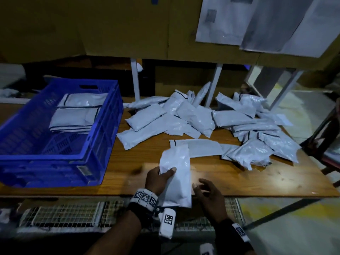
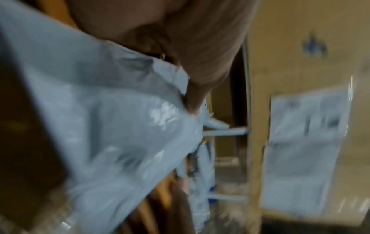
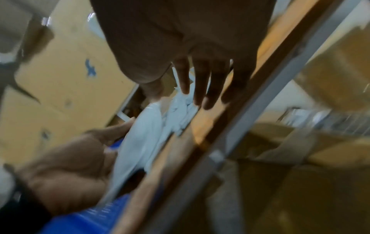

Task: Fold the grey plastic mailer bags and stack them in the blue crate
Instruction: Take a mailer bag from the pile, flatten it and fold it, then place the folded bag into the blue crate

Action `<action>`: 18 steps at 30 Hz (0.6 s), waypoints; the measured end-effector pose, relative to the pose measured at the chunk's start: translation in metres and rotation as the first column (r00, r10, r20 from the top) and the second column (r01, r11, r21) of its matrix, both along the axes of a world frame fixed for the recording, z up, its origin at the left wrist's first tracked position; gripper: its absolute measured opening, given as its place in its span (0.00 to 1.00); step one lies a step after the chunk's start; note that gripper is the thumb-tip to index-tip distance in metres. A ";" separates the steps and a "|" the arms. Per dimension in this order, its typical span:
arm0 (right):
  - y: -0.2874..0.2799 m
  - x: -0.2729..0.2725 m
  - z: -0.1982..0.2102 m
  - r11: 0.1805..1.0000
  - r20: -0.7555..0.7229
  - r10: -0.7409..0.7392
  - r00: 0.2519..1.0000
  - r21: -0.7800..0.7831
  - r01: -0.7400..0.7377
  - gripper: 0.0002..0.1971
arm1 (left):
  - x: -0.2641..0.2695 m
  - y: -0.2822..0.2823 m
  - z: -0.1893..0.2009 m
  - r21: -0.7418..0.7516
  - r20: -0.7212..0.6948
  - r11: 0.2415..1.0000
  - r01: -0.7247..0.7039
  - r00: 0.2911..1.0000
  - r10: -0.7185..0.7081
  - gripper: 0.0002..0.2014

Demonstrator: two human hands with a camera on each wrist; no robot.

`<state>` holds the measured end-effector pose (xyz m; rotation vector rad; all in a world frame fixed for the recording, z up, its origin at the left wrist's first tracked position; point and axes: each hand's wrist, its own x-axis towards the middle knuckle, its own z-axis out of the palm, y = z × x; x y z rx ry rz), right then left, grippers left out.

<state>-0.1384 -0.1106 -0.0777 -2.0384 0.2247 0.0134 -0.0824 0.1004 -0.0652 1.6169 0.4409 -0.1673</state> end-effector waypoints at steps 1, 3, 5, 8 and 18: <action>0.003 0.002 0.009 0.995 -0.039 0.033 0.999 0.093 -0.030 0.20 | -0.006 -0.003 0.009 -0.123 0.023 0.990 -0.074 0.997 0.078 0.15; 0.011 0.008 0.031 0.945 -0.087 0.136 0.987 0.311 -0.103 0.20 | -0.018 -0.007 0.027 -0.265 0.069 0.950 -0.167 0.979 0.191 0.16; 0.020 0.013 0.052 0.854 -0.065 0.245 0.967 0.487 -0.184 0.16 | -0.025 -0.005 0.043 -0.310 0.130 0.919 -0.244 0.947 0.295 0.24; 0.032 0.025 0.069 0.753 -0.056 0.319 0.946 0.621 -0.217 0.19 | -0.033 0.006 0.073 -0.369 0.174 0.874 -0.315 0.901 0.398 0.27; 0.093 0.069 0.118 0.621 0.018 0.473 0.881 0.703 -0.347 0.26 | -0.046 0.132 0.161 -0.475 0.224 0.748 -0.463 0.759 0.612 0.13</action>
